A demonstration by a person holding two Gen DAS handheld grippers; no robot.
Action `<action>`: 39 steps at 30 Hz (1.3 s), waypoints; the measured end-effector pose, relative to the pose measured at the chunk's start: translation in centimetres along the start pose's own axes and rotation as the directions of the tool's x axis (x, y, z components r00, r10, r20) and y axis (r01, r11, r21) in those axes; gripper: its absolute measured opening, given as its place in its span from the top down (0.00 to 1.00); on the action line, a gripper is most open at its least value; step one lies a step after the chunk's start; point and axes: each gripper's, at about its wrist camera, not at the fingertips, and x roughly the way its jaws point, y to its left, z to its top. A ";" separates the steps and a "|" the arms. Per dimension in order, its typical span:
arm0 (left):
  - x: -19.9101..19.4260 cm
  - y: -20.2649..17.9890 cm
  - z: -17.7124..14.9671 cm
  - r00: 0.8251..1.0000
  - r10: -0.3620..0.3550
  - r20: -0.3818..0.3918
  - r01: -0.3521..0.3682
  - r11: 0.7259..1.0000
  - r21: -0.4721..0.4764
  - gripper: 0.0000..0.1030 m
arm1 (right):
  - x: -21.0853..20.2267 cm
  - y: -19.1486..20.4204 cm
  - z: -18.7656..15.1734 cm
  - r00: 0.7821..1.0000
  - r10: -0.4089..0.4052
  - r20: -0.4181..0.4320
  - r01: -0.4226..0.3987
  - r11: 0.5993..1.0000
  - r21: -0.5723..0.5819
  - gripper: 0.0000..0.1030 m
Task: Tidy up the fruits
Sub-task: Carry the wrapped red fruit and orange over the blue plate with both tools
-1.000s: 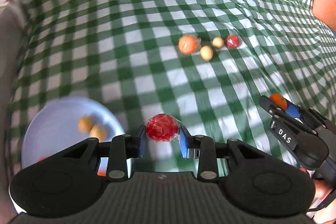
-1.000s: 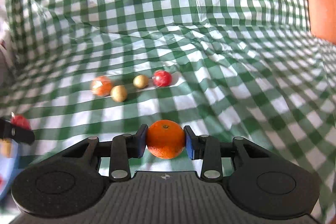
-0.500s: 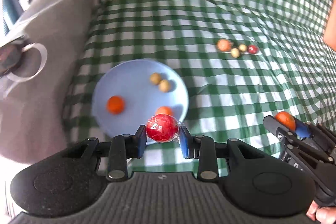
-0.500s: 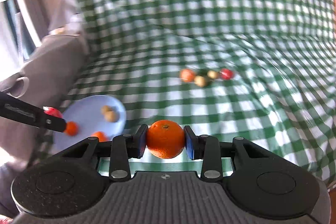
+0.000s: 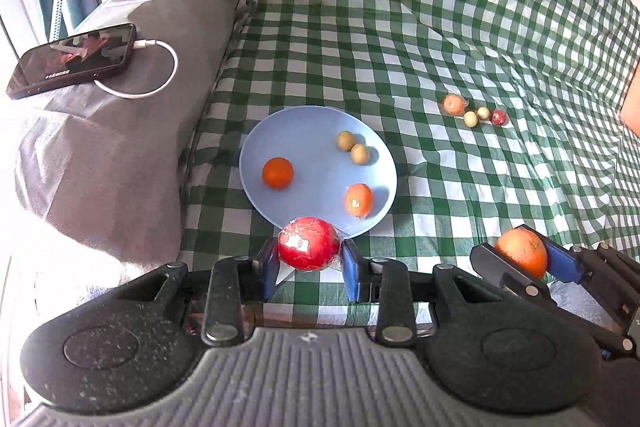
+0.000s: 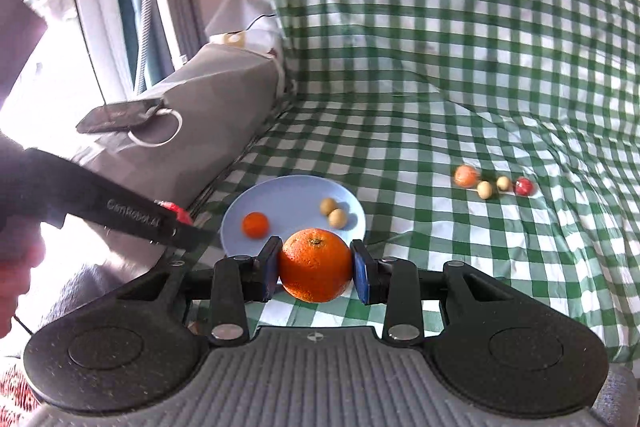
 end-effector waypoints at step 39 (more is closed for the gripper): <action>4.2 0.0 1.4 0.998 0.030 -0.059 -0.029 0.999 0.015 0.65 | 4.6 -0.5 -0.2 0.997 0.012 -0.070 -0.013 1.000 -0.012 0.63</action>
